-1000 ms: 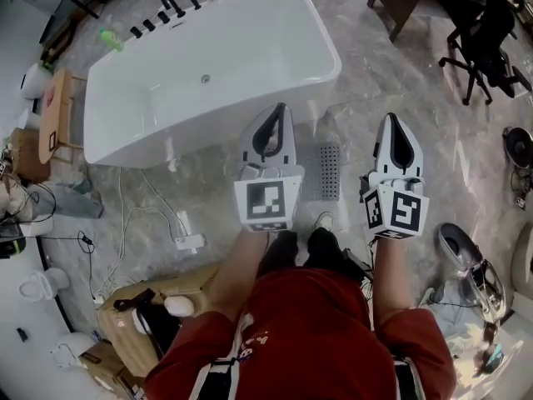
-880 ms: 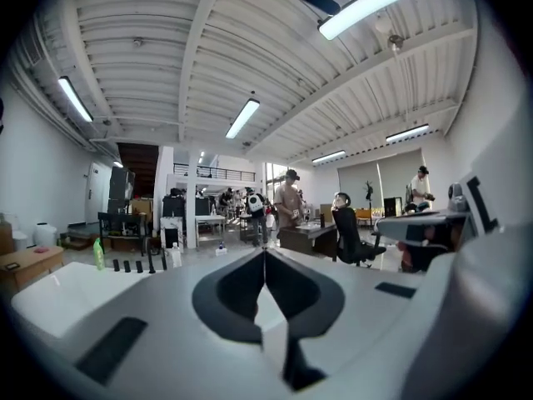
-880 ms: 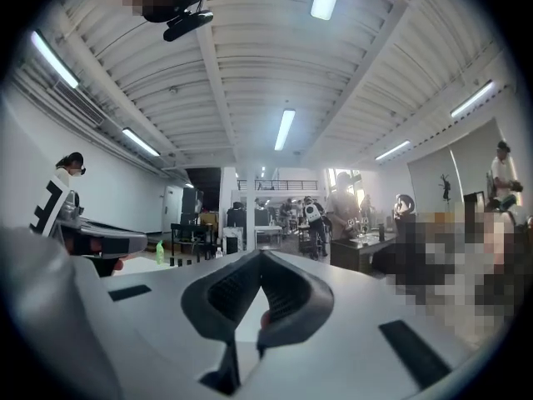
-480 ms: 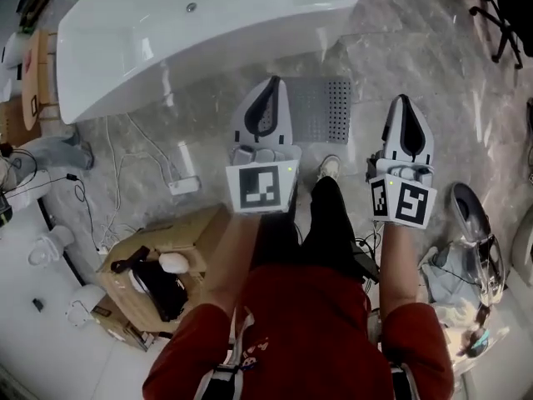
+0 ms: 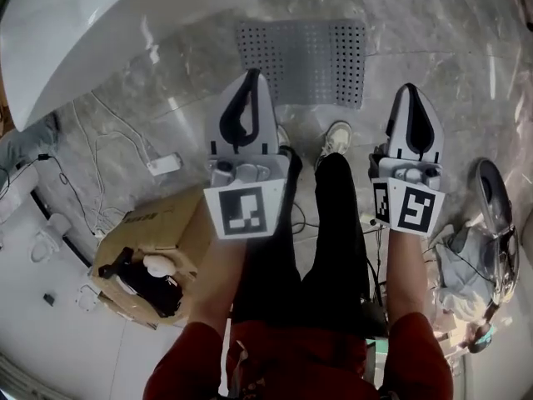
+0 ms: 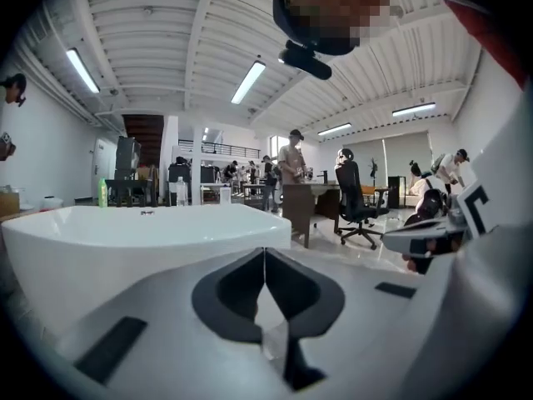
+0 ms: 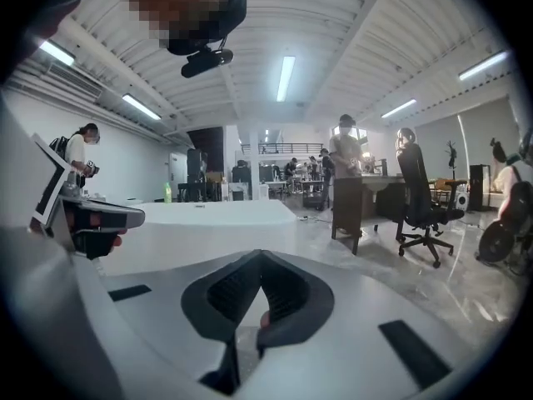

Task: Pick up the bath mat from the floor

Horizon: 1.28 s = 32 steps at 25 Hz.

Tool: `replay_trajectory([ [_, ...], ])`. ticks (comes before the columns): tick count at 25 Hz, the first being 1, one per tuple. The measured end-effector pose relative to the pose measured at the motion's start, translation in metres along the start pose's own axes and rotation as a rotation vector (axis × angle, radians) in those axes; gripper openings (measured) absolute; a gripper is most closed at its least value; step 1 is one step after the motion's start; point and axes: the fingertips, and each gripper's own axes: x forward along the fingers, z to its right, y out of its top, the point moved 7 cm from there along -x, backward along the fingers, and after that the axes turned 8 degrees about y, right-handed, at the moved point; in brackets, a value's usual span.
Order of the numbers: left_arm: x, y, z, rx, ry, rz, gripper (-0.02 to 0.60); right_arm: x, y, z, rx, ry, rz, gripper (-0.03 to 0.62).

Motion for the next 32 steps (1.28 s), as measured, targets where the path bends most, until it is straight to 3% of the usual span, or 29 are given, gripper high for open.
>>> replay_trajectory([
  [6, 0.016, -0.106, -0.005, 0.011, 0.018, 0.017, 0.015, 0.018, -0.107, 0.0, -0.012, 0.004, -0.023, 0.011],
  [16, 0.05, -0.23, -0.018, 0.037, 0.022, 0.006, 0.015, 0.053, -0.212, 0.001, -0.028, 0.022, -0.028, 0.011],
  [27, 0.099, -0.369, -0.028, 0.058, 0.033, -0.138, 0.018, 0.099, -0.343, 0.021, -0.032, -0.003, -0.118, 0.012],
  [30, 0.11, -0.407, -0.034, 0.067, 0.045, -0.193, 0.051, 0.112, -0.377, 0.028, -0.037, -0.023, -0.169, 0.012],
  [32, 0.117, -0.429, -0.038, 0.07, 0.057, -0.23, 0.128, 0.121, -0.4, 0.034, -0.037, -0.035, -0.217, 0.019],
])
